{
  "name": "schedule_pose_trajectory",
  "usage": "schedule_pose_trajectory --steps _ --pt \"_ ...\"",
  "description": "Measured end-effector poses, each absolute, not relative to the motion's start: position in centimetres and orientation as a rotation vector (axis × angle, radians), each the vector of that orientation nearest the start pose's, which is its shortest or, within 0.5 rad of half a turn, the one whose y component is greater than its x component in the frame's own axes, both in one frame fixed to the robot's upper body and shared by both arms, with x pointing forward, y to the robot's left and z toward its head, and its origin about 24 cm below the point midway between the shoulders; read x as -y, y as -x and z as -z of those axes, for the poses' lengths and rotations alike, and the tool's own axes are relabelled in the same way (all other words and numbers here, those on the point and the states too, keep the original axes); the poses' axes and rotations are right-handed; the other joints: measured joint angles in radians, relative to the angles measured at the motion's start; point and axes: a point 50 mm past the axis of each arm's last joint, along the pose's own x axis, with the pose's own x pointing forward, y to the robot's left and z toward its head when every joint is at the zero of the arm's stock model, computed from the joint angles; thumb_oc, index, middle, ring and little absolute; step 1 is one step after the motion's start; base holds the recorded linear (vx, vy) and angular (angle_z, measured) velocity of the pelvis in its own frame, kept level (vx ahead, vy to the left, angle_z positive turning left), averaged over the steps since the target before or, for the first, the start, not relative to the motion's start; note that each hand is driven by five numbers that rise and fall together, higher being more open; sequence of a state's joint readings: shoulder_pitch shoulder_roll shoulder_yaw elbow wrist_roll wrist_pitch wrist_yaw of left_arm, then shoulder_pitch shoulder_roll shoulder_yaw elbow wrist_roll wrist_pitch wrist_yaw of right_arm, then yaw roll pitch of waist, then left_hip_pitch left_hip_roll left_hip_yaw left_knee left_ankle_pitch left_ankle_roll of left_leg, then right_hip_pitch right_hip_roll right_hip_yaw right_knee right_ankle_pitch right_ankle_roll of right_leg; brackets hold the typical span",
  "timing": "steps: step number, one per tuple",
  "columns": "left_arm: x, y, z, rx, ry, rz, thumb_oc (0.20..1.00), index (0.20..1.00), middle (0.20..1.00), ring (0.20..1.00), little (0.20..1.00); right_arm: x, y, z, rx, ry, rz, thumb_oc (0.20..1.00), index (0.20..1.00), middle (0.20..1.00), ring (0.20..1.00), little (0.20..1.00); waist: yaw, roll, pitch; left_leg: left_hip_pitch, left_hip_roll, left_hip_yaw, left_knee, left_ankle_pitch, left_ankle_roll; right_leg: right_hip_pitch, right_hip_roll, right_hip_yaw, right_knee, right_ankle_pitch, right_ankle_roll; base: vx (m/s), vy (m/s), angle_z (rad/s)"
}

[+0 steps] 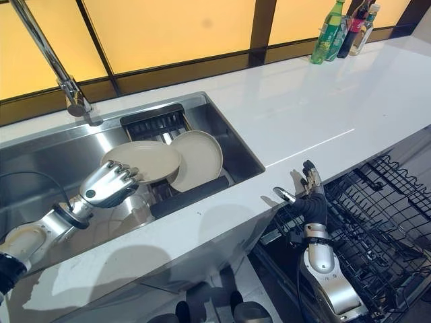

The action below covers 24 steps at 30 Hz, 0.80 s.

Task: Pick up plates and place into dishwasher.

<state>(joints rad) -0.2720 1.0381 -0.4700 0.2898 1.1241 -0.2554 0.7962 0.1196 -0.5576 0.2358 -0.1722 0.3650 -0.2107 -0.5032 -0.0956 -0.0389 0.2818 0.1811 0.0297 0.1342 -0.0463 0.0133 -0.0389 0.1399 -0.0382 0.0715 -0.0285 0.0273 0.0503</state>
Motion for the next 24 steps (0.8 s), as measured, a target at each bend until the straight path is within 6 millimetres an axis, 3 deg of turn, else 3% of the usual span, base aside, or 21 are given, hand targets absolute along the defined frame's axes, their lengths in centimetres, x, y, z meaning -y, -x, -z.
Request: schedule_pose_trajectory --steps 8,12,15,19,24 --pt "-26.2 -25.5 -8.5 0.791 -1.894 0.145 0.2 0.2 0.2 0.2 0.2 21.6 -21.7 -7.1 0.147 0.1 0.221 1.0 1.0 1.0 1.0 1.0 0.001 0.022 -0.019 0.032 -0.001 -0.002 -0.016 0.003 0.003 0.03 -0.001 -0.002 -0.008 -0.001 0.002 0.01 0.024 0.01" --pt "-26.8 -24.4 -8.0 0.761 -1.807 0.05 0.2 0.2 0.2 0.2 0.2 22.0 -21.2 -6.7 0.128 0.106 0.228 1.0 1.0 1.0 1.0 1.0 0.003 0.031 -0.039 0.039 -0.003 -0.003 -0.026 0.005 0.005 0.036 -0.002 -0.004 -0.014 -0.003 0.004 0.0 0.016 0.0" --pt "-27.0 -23.4 -8.8 0.78 -1.738 -0.065 0.2 0.2 0.2 0.2 0.2 22.8 -20.7 -6.6 0.116 0.114 0.245 1.0 1.0 1.0 1.0 1.0 0.007 0.032 -0.044 0.054 -0.004 -0.006 -0.038 0.008 0.008 0.051 -0.004 -0.009 -0.024 -0.004 0.006 -0.04 0.026 0.04" --pt "-26.3 -22.4 -11.6 0.899 -1.61 -0.235 0.2 0.2 0.2 0.2 0.2 24.5 -19.4 -6.6 0.099 0.136 0.276 1.0 1.0 1.0 1.0 1.0 0.029 0.033 -0.053 0.053 -0.009 -0.014 -0.041 0.008 0.008 0.058 -0.01 -0.018 -0.036 -0.005 0.007 -0.06 -0.002 0.07" --pt "-26.1 -20.7 -13.7 0.987 -1.417 -0.373 0.2 0.2 0.2 0.2 0.2 25.5 -18.0 -6.5 0.071 0.128 0.281 1.0 1.0 1.0 1.0 1.0 0.032 0.037 -0.111 0.051 -0.015 -0.027 -0.042 0.004 0.008 0.068 -0.015 -0.027 -0.054 -0.008 0.012 -0.1 0.011 0.05"
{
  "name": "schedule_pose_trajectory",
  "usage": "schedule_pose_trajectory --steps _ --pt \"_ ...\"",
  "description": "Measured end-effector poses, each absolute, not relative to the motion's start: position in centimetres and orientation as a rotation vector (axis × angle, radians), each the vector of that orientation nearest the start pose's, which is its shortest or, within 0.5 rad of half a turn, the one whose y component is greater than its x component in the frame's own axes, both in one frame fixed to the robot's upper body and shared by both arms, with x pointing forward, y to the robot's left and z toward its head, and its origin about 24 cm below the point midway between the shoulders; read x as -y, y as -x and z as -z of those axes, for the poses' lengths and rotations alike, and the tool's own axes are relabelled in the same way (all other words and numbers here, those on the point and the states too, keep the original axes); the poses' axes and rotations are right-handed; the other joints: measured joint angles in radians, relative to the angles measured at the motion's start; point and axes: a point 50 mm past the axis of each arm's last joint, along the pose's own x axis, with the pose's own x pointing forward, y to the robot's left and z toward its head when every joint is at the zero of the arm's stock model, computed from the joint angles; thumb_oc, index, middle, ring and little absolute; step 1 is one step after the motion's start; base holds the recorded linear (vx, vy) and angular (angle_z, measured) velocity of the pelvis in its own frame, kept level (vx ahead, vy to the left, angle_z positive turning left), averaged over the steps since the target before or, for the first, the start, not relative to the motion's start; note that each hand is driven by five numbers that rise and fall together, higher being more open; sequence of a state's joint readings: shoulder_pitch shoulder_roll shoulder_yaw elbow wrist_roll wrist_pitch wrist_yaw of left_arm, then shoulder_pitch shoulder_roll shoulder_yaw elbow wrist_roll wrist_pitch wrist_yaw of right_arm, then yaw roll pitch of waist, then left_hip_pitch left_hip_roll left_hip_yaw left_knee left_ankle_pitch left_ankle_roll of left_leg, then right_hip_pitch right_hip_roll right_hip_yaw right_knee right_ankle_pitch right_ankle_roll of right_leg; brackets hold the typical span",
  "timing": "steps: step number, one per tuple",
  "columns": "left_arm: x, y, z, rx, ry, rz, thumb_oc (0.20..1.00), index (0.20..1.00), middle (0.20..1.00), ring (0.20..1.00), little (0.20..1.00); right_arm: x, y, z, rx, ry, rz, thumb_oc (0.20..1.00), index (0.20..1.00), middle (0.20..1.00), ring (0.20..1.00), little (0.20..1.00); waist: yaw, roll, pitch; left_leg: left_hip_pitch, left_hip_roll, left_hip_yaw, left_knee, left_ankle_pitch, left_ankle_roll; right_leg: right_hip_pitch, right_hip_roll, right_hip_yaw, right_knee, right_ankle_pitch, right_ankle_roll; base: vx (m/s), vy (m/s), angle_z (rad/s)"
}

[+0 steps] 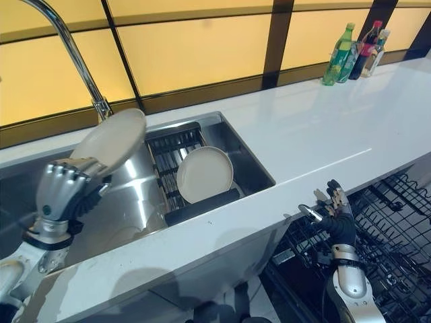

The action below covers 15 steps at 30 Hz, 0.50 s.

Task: Pick up plates and place into dishwasher.

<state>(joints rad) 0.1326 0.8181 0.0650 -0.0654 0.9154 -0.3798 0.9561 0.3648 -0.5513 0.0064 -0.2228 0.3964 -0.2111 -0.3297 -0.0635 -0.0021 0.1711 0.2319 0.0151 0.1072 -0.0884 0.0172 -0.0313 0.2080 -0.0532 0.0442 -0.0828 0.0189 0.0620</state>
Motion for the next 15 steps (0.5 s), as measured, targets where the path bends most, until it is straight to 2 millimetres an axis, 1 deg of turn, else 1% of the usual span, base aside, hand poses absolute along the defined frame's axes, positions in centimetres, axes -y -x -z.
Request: schedule_pose_trajectory --steps 4,7,10,12,15 --pt "-25.1 -20.2 -14.4 1.03 -1.265 -0.386 0.2 0.2 0.2 0.2 0.2 24.9 -18.3 -7.5 0.119 0.114 0.249 1.0 1.0 1.0 1.0 1.0 -0.002 0.004 -0.039 -0.003 -0.001 0.002 -0.004 -0.001 0.0 0.0 -0.002 0.001 -0.007 0.0 0.001 -0.13 0.021 -0.02" --pt "-24.6 -20.2 -14.8 1.041 -1.186 -0.375 0.2 0.2 0.2 0.2 0.2 24.7 -18.7 -8.2 0.156 0.111 0.243 1.0 1.0 1.0 1.0 1.0 -0.003 0.008 -0.069 -0.003 0.0 0.002 -0.005 -0.004 -0.003 -0.001 -0.001 0.001 -0.008 0.0 0.001 -0.16 0.031 -0.01" --pt "-23.8 -20.2 -15.1 1.006 -1.042 -0.361 0.2 0.2 0.2 0.2 0.2 24.1 -19.1 -9.4 0.216 0.107 0.22 1.0 1.0 1.0 1.0 1.0 -0.003 0.023 -0.085 -0.007 -0.002 0.002 -0.006 -0.008 -0.001 -0.004 -0.004 0.001 -0.009 0.0 0.001 -0.17 0.036 0.01" --pt "-23.1 -20.5 -15.2 0.983 -0.97 -0.33 0.2 0.2 0.2 0.2 0.2 23.5 -19.4 -10.2 0.263 0.109 0.205 1.0 1.0 1.0 1.0 1.0 -0.002 0.033 -0.098 -0.017 -0.002 0.0 -0.006 -0.01 0.003 -0.006 -0.005 0.001 -0.009 0.0 0.001 -0.17 0.021 0.03" --pt "-21.2 -20.7 -15.6 0.986 -0.867 -0.227 0.2 0.2 0.2 0.2 0.2 22.5 -20.1 -11.9 0.355 0.136 0.173 1.0 1.0 1.0 1.0 1.0 -0.001 0.047 -0.107 -0.02 -0.003 0.0 -0.006 -0.009 0.002 -0.007 -0.006 0.0 -0.009 -0.001 0.001 -0.16 0.007 0.02"
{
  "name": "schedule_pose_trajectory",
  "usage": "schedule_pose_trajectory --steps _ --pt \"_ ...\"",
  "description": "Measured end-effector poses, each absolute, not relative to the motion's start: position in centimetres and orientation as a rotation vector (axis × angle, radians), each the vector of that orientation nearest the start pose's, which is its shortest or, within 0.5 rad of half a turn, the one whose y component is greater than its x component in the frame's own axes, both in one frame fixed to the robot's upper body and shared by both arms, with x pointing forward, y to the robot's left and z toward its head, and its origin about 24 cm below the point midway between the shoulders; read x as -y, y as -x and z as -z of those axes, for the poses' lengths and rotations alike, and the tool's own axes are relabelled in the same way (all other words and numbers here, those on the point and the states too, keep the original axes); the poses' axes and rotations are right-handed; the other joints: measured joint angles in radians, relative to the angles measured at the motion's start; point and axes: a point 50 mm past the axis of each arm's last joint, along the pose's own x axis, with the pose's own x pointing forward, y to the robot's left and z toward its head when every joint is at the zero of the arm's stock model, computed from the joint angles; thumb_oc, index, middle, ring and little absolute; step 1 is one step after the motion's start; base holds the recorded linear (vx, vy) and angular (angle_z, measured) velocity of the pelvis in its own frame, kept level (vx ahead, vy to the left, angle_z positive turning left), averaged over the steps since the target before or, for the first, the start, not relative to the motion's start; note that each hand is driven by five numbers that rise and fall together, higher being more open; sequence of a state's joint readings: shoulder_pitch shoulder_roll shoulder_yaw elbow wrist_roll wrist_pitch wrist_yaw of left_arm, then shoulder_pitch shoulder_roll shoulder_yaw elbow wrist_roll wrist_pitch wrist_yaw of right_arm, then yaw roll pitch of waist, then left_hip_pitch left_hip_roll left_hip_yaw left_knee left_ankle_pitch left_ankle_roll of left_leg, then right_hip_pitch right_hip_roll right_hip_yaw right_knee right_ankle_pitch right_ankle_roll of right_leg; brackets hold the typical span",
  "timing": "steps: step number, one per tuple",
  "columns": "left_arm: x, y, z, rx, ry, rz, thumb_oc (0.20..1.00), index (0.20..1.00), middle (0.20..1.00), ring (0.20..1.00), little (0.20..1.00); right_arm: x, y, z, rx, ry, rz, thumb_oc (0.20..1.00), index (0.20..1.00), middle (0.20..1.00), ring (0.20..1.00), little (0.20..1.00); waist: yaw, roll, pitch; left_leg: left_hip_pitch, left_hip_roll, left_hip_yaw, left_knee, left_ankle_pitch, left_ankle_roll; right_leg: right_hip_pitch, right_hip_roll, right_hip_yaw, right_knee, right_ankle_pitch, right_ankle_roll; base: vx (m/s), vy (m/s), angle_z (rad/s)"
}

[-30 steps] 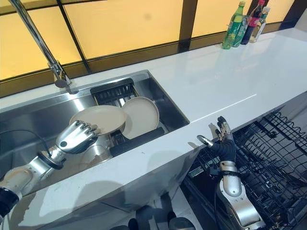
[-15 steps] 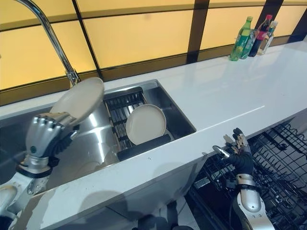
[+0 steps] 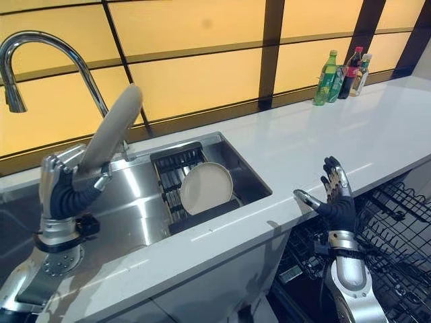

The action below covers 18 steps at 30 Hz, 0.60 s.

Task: Pick up plates and place into dishwasher.

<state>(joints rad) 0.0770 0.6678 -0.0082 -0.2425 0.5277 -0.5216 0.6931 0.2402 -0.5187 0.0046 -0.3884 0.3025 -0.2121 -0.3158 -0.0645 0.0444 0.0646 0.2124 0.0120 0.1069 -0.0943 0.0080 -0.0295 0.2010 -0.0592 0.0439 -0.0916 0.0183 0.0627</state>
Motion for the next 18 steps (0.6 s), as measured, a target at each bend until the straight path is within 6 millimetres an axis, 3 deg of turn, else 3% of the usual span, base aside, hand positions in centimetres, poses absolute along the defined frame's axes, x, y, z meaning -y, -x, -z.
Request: schedule_pose_trajectory --steps 8,18 --pt "-17.2 -21.0 -18.1 1.011 -0.581 0.136 0.2 0.2 0.2 0.2 0.2 21.0 -22.0 -15.4 0.523 0.187 0.113 1.0 1.0 1.0 1.0 1.0 0.001 0.016 -0.015 -0.03 -0.004 -0.014 0.001 0.007 0.007 -0.015 0.002 -0.022 0.001 0.0 0.0 -0.13 -0.011 0.07" --pt "-14.3 -20.6 -20.6 1.003 -0.266 0.647 0.2 0.2 0.2 0.2 0.2 18.3 -23.6 -17.6 0.594 0.25 -0.104 1.0 1.0 1.0 1.0 1.0 0.001 0.016 -0.014 -0.048 -0.013 -0.025 0.001 0.01 0.011 -0.035 -0.005 -0.026 0.001 -0.004 0.005 -0.06 -0.018 0.04"
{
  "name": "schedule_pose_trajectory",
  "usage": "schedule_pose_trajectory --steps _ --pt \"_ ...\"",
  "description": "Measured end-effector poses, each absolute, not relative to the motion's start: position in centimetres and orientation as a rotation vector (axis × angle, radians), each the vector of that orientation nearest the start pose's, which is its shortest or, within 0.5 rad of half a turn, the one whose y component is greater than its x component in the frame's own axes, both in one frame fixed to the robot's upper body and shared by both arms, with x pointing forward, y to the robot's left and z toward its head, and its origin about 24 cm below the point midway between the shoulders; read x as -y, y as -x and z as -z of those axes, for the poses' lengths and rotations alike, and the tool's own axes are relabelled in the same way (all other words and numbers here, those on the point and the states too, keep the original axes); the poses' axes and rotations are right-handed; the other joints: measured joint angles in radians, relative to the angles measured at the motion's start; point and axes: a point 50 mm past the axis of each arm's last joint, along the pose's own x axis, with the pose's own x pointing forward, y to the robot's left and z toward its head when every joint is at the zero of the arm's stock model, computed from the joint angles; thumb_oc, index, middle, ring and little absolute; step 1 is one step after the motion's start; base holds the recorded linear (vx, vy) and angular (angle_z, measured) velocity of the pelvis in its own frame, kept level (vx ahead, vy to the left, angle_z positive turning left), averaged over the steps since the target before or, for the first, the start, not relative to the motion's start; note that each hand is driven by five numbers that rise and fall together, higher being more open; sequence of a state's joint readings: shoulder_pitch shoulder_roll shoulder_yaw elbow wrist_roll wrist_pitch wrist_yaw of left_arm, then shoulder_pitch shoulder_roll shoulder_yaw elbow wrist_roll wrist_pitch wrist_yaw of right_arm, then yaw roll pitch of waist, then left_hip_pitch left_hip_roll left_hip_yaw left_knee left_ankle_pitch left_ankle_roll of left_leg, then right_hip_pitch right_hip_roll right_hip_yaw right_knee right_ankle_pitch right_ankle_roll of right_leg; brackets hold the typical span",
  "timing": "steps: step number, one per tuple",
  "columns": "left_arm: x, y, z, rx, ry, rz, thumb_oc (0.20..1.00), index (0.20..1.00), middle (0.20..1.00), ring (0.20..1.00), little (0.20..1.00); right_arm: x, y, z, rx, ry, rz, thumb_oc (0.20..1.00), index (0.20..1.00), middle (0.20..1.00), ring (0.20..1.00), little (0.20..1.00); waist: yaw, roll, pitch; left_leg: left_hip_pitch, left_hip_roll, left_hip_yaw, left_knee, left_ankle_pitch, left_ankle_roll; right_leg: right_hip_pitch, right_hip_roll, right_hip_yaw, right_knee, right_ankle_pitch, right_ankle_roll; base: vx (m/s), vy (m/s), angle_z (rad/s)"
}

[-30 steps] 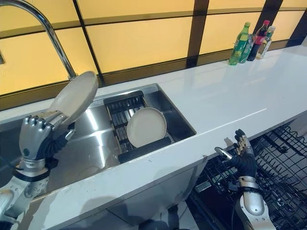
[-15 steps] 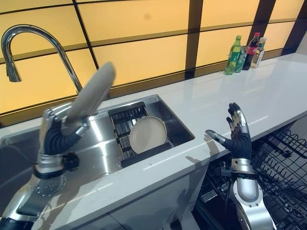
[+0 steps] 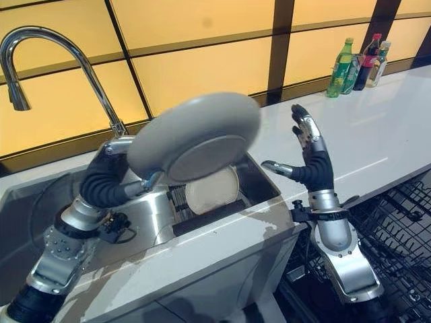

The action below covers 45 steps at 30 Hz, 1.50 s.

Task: Pick up plates and place into dishwasher.

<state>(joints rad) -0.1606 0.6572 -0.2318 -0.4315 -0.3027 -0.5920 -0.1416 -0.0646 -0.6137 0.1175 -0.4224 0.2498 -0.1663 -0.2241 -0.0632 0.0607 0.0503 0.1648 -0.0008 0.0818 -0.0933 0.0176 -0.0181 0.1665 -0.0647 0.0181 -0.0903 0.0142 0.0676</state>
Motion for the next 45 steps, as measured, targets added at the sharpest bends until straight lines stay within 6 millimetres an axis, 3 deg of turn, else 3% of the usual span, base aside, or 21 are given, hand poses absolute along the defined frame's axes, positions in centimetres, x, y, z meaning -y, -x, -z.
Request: schedule_pose_trajectory --steps 12,16,23,33,34,36,45 --pt "-13.3 -21.3 -22.5 0.992 -0.202 0.83 0.2 0.2 0.2 0.2 0.2 16.4 -23.9 -17.9 0.572 0.35 -0.38 1.0 1.0 1.0 1.0 1.0 0.0 -0.004 0.002 -0.02 -0.001 0.001 0.0 0.001 0.001 -0.021 -0.001 0.001 0.0 0.0 0.0 0.0 0.0 0.0" --pt "-13.2 -21.3 -23.0 0.998 -0.207 0.859 0.2 0.2 0.2 0.2 0.2 15.8 -24.1 -18.4 0.556 0.28 -0.505 1.0 1.0 1.0 1.0 1.0 0.0 -0.008 0.002 -0.02 -0.001 0.002 0.004 0.0 0.001 -0.022 -0.001 0.001 0.0 0.001 -0.002 0.0 0.0 0.0" --pt "-12.9 -21.5 -23.3 0.966 -0.146 0.935 0.2 0.2 0.2 0.2 0.2 13.6 -23.9 -17.5 0.421 0.057 -0.977 1.0 1.0 1.0 1.0 1.0 0.007 -0.024 -0.005 -0.02 -0.001 0.005 0.004 0.0 0.001 -0.022 0.0 0.0 0.0 0.0 0.001 0.0 0.0 0.0" --pt "-13.1 -21.6 -23.6 0.961 -0.144 0.979 0.2 0.2 0.2 0.2 0.2 13.6 -24.3 -17.6 0.416 -0.017 -1.134 1.0 1.0 1.0 1.0 1.0 0.026 -0.038 -0.013 -0.019 -0.001 0.013 0.005 0.0 0.001 -0.023 0.0 0.003 0.0 0.002 -0.002 0.0 -0.001 0.0" --pt "-13.1 -21.6 -23.6 0.961 -0.146 0.981 0.2 0.2 0.2 0.2 0.2 13.6 -24.3 -17.6 0.417 -0.017 -1.132 0.818 0.818 0.818 0.818 0.818 0.026 -0.038 -0.013 -0.018 -0.001 0.014 0.005 0.0 0.001 -0.023 0.0 0.003 0.0 0.002 -0.002 0.0 0.0 0.0" --pt "-13.1 -21.6 -23.6 0.96 -0.145 0.984 0.2 0.2 0.2 0.2 0.2 13.8 -24.4 -17.9 0.433 -0.018 -1.12 0.2 0.2 0.2 0.2 0.2 0.025 -0.038 -0.013 -0.017 0.0 0.016 0.005 0.0 0.001 -0.023 0.0 0.003 0.0 0.002 -0.003 0.01 -0.01 -0.02" --pt "-13.6 -22.1 -23.8 0.979 -0.064 0.924 0.2 0.2 0.2 0.2 0.2 13.6 -24.2 -19.1 0.599 -0.095 -1.078 0.2 0.2 0.2 0.2 0.2 0.024 -0.033 -0.017 -0.014 0.004 0.024 0.005 0.0 0.001 -0.026 0.003 0.01 0.0 0.003 -0.004 0.0 -0.004 -0.01"
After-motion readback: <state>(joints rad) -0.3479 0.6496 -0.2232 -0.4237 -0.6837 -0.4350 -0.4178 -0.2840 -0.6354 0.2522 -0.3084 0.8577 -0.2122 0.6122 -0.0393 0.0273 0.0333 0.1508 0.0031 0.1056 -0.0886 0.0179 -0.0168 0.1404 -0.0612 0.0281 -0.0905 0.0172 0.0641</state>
